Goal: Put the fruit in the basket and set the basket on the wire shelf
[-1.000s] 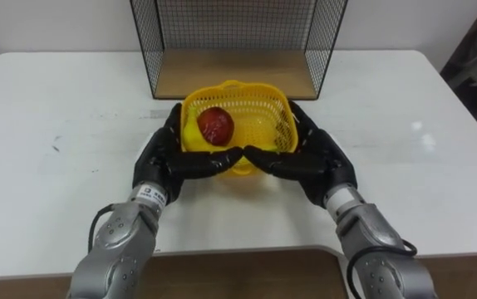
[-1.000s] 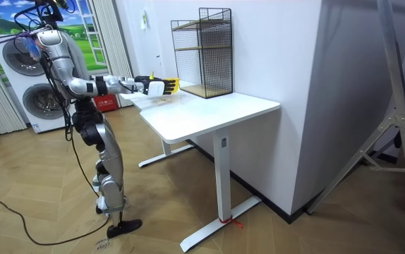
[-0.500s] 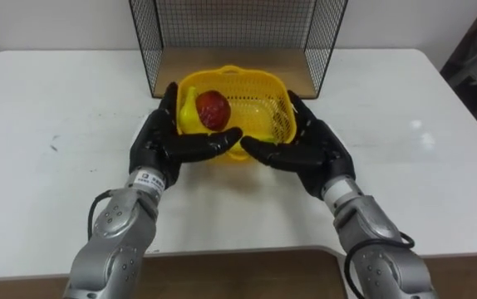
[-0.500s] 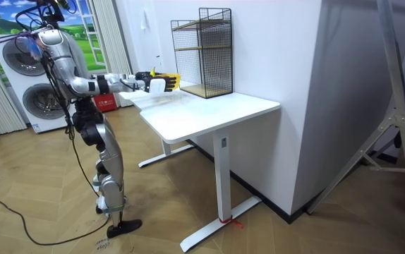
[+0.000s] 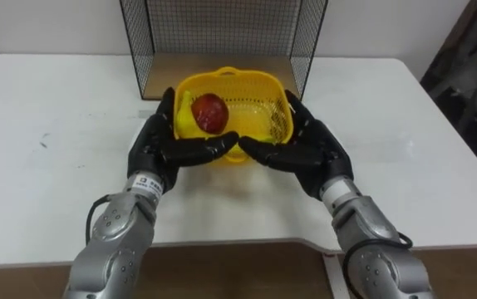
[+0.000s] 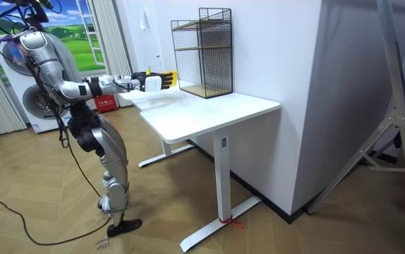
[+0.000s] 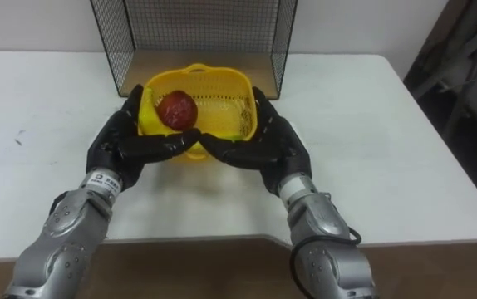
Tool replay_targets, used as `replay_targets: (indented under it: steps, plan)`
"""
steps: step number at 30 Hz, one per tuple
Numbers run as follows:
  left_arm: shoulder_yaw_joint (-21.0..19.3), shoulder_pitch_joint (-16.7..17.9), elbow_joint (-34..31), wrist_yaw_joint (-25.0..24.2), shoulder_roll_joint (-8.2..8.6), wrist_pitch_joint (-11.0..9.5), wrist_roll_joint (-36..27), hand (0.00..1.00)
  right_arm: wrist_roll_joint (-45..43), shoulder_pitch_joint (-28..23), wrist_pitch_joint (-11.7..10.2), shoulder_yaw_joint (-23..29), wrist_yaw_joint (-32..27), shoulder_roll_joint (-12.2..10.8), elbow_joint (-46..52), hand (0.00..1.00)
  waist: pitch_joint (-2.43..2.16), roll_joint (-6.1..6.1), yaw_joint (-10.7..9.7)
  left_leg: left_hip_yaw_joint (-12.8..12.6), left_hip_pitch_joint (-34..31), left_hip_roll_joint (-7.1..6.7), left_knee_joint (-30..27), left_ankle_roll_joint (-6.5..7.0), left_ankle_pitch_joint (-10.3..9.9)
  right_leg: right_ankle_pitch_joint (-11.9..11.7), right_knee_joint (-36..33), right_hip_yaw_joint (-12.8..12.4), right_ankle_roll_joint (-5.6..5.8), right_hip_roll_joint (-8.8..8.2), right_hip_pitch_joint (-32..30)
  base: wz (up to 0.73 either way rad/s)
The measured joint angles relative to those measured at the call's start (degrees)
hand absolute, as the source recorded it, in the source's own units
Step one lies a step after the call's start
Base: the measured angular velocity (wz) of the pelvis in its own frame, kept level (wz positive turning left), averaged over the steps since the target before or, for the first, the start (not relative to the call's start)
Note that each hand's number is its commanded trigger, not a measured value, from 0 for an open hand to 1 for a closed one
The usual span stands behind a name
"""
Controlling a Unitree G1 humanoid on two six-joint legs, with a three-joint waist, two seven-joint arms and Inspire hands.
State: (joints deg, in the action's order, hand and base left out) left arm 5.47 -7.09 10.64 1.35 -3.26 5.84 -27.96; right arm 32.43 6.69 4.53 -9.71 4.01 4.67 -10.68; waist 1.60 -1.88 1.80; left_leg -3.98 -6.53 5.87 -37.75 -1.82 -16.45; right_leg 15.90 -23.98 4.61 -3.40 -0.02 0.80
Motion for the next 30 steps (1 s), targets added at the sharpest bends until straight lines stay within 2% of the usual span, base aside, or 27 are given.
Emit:
replay_targets:
  steps: [1, 2, 3, 4, 5, 7, 8, 11, 15, 17, 21, 22, 24, 25, 26, 27, 28, 30]
  plan:
    - [0.1, 0.0, 0.1, -0.3, 0.14, 0.0, 0.0, 0.0, 0.0, 0.0, 0.1, 0.2, 0.0, 0.2, 0.0, 0.0, 0.03, -0.25, 0.1, -0.1, -1.3, -1.17, 2.5, 0.12, 0.2, 0.2, 0.0, -0.4, 0.38, -0.3, 0.0, -0.09]
    - [0.1, 0.0, 0.1, -0.8, 0.26, 0.0, 0.0, 0.0, 0.0, 0.1, 0.5, 0.7, 0.0, 0.2, 0.0, 0.0, 0.07, -0.4, 0.5, -0.9, -3.6, -2.84, 8.8, 0.13, 1.7, 0.3, 0.1, -0.9, 0.43, -0.46, -0.1, -0.37]
    - [0.0, 0.0, 0.1, -0.9, 0.34, 0.0, 0.0, 0.0, 0.0, 0.1, 0.6, 0.9, 0.1, 0.2, -0.3, 0.0, -0.31, 0.18, 1.3, -0.6, -5.3, -3.69, 14.6, 0.91, 6.7, 0.6, -0.2, -0.9, 0.49, -0.47, -0.6, -0.53]
    - [-0.1, 0.0, 0.1, -0.8, 0.51, 0.0, 0.0, 0.0, 0.0, 0.0, 0.7, 0.8, 0.1, 0.1, -0.4, 0.0, -0.53, 0.15, 1.8, -0.6, -5.5, -3.76, 16.3, 1.33, 8.7, 1.0, -0.6, -1.1, 0.77, -0.66, -0.8, -0.54]
    - [-0.2, 0.0, 0.0, -0.8, 0.44, 0.0, 0.0, 0.0, 0.0, 0.0, 1.4, 0.7, 0.1, 0.0, -0.4, 0.0, -1.04, -0.24, 2.3, -0.6, -5.1, -3.86, 17.6, 1.68, 11.0, 1.6, -1.1, -1.1, 1.34, -0.65, -1.0, -0.31]
    - [-0.4, 0.0, -0.3, -0.8, 0.17, 0.0, 0.0, 0.0, 0.7, 0.1, 1.5, 0.7, 0.2, -0.4, -0.4, 0.0, -1.7, -1.44, 1.8, -0.5, -4.6, -4.6, 18.8, 1.97, 12.5, 1.8, -0.6, -0.8, 1.98, -1.11, -0.8, -0.02]
    - [-0.2, 0.0, -0.7, -0.8, 0.22, 0.1, 0.0, 0.0, 1.2, 0.5, 1.5, 0.8, 0.2, -0.1, -0.4, 0.0, -1.63, -1.32, 1.6, -0.4, -4.5, -4.68, 18.8, 2.81, 14.5, 1.9, -0.3, -0.8, 1.85, -1.1, -0.4, 0.0]
    - [0.1, 0.0, -0.8, -0.7, -0.25, 0.1, -0.3, 0.0, 1.7, 0.6, 1.5, 0.7, 0.2, 0.2, -0.4, 0.0, -1.53, -1.55, 1.6, -0.6, -4.2, -6.08, 18.5, 3.58, 14.0, 2.5, 0.4, -1.1, 2.13, -2.39, 0.3, 0.08]
    - [0.2, -0.1, -1.1, -0.9, -0.52, 0.0, -0.8, 0.0, 1.7, 0.6, 1.5, 0.6, 0.3, 0.9, -0.4, 0.0, -1.05, -2.26, 1.6, -0.3, -4.1, -7.62, 18.1, 3.93, 12.6, 4.1, 0.1, -0.2, 2.5, -4.04, 0.9, 0.12]
    - [0.2, -0.1, -1.1, -0.9, -0.19, 0.0, -1.2, 0.0, 1.7, 0.8, 1.5, 0.3, 0.3, 1.2, -0.4, 0.0, -0.66, -2.84, 1.7, -0.1, -4.3, -8.38, 16.9, 4.15, 11.1, 5.2, -0.1, 0.2, 2.79, -4.79, 1.5, 0.16]
    - [0.2, -0.4, -1.1, -0.9, -0.17, 0.0, -1.2, 0.0, 2.0, 1.0, 1.4, 0.0, 0.1, 1.5, -0.2, 0.0, -0.58, -2.85, 1.5, -0.1, -6.1, -9.14, 13.2, 4.83, 7.7, 6.4, -0.7, 1.0, 3.83, -5.52, 2.1, 0.08]
    - [0.3, -0.4, -1.0, -0.9, -0.19, 0.0, -1.5, 0.0, 2.0, 1.0, 1.4, -0.2, 0.0, 1.5, 0.1, 0.0, -0.55, -2.9, 1.4, -0.2, -6.1, -9.54, 12.9, 5.03, 7.3, 6.7, -1.4, 1.1, 4.21, -5.9, 1.9, 0.06]
    - [0.3, -0.4, -1.0, -0.8, 0.09, 0.0, -1.9, 0.0, 2.0, 1.1, 1.3, -0.3, -0.5, 1.7, 0.2, 0.0, -0.49, -2.86, 1.6, -0.7, -5.8, -10.42, 11.5, 6.08, 5.2, 7.5, -9.5, 2.0, 5.6, -8.06, -0.5, 0.09]
    - [0.4, -0.4, -1.0, -0.8, 0.08, 0.0, -1.9, 0.0, 2.0, 1.1, 1.3, -0.3, -0.6, 1.7, 0.2, 0.0, -0.47, -2.91, 1.5, -0.8, -5.6, -10.83, 11.1, 6.43, 4.8, 7.5, -12.0, 2.1, 5.62, -8.7, -1.2, 0.19]
    - [0.4, -0.5, -1.0, -0.8, 0.04, 0.0, -1.9, 0.0, 2.0, 1.1, 1.0, -0.3, -0.8, 1.7, 0.2, 0.0, -0.45, -2.95, 1.3, -1.2, -5.0, -11.64, 10.3, 7.13, 3.7, 7.2, -17.0, 1.9, 6.09, -10.02, -2.6, 0.21]
    - [0.5, -0.5, -1.2, -0.8, 0.04, 0.0, -1.9, 0.0, 2.0, 1.1, 0.7, -0.4, -0.9, 1.5, 0.2, 0.0, -0.44, -2.91, 1.4, -2.2, -4.2, -12.18, 9.8, 7.86, 2.7, 6.3, -21.7, 1.6, 7.33, -11.34, -4.1, 0.21]
    - [1.0, -0.5, -1.3, -0.8, 0.18, 0.0, -1.9, 0.0, 1.8, 1.1, 0.5, -0.4, -1.0, 1.5, 0.2, 0.0, -0.42, -2.94, 1.3, -2.2, -3.7, -12.67, 9.8, 8.18, 2.4, 5.6, -23.5, 1.7, 7.59, -11.89, -4.6, 0.19]
    - [1.2, -0.7, -1.3, -0.4, 0.05, 0.0, -1.8, 0.0, 1.4, 1.1, 0.3, -0.2, -1.6, 1.5, 0.1, 0.0, -0.18, -2.22, 1.3, -1.6, -1.5, -13.11, 10.5, 9.1, 1.3, 0.5, -28.6, 1.0, 7.51, -11.83, -6.3, 0.15]
